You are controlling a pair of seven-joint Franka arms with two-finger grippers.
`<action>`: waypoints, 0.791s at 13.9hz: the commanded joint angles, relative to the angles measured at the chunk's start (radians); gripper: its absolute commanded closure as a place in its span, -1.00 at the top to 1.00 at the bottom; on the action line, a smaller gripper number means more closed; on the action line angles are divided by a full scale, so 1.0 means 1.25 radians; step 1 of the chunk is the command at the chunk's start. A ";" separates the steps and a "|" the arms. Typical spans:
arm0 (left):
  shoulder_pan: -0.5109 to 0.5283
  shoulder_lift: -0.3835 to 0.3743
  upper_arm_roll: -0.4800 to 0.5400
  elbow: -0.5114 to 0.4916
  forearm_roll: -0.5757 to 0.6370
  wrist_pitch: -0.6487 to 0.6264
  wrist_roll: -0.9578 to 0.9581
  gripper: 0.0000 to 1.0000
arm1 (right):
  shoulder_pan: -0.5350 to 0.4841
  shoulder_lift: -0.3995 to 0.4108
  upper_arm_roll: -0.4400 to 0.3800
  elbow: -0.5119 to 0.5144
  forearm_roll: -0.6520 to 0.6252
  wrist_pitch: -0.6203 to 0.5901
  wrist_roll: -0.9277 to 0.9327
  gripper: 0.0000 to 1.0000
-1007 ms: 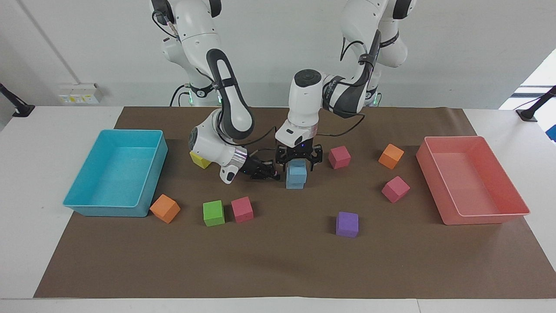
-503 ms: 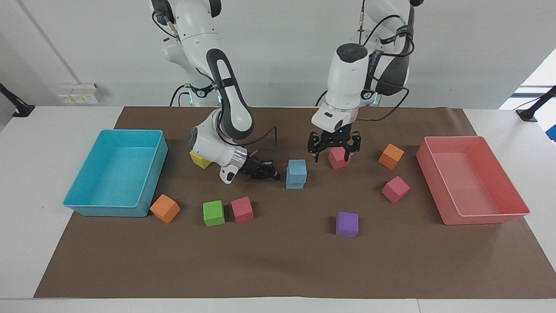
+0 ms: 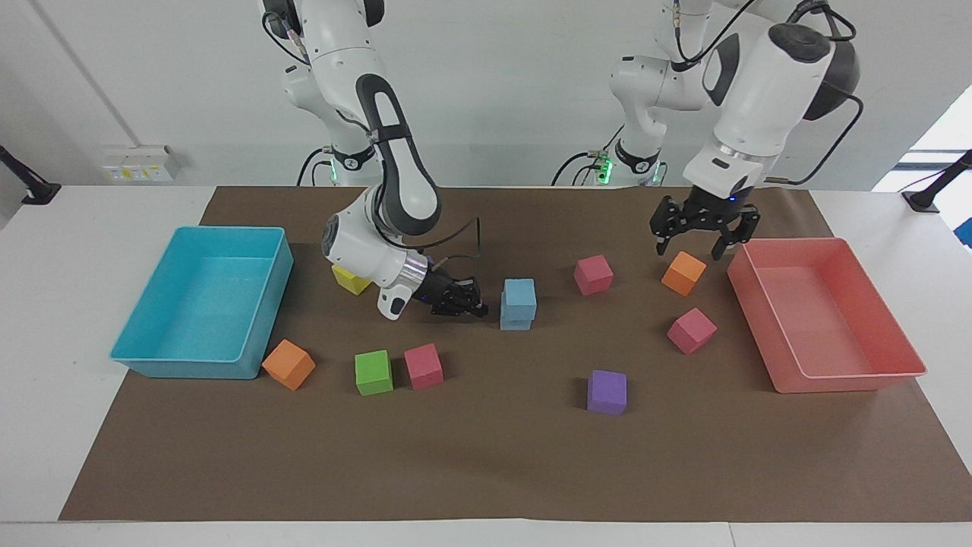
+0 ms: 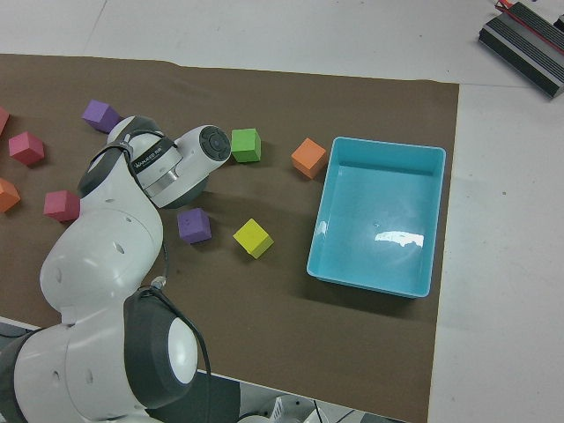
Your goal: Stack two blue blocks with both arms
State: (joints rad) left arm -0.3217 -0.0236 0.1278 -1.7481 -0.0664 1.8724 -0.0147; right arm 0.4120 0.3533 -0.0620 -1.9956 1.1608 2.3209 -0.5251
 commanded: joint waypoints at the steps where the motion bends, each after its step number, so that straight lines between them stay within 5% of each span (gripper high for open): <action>1: 0.061 0.004 -0.008 0.092 -0.022 -0.107 0.074 1.00 | -0.026 -0.026 0.004 0.004 -0.077 0.007 0.026 0.93; 5: 0.122 0.014 -0.008 0.183 -0.009 -0.199 0.156 1.00 | -0.056 -0.067 -0.001 0.006 -0.220 0.007 0.069 1.00; 11: 0.175 0.009 -0.008 0.206 -0.006 -0.256 0.213 1.00 | -0.073 -0.108 -0.006 0.056 -0.559 -0.012 0.309 1.00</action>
State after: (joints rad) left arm -0.1343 -0.0242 0.1297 -1.5239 -0.0717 1.5982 0.2109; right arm 0.3335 0.2364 -0.0753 -1.9336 0.5687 2.3204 -0.2292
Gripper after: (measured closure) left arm 0.000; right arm 0.000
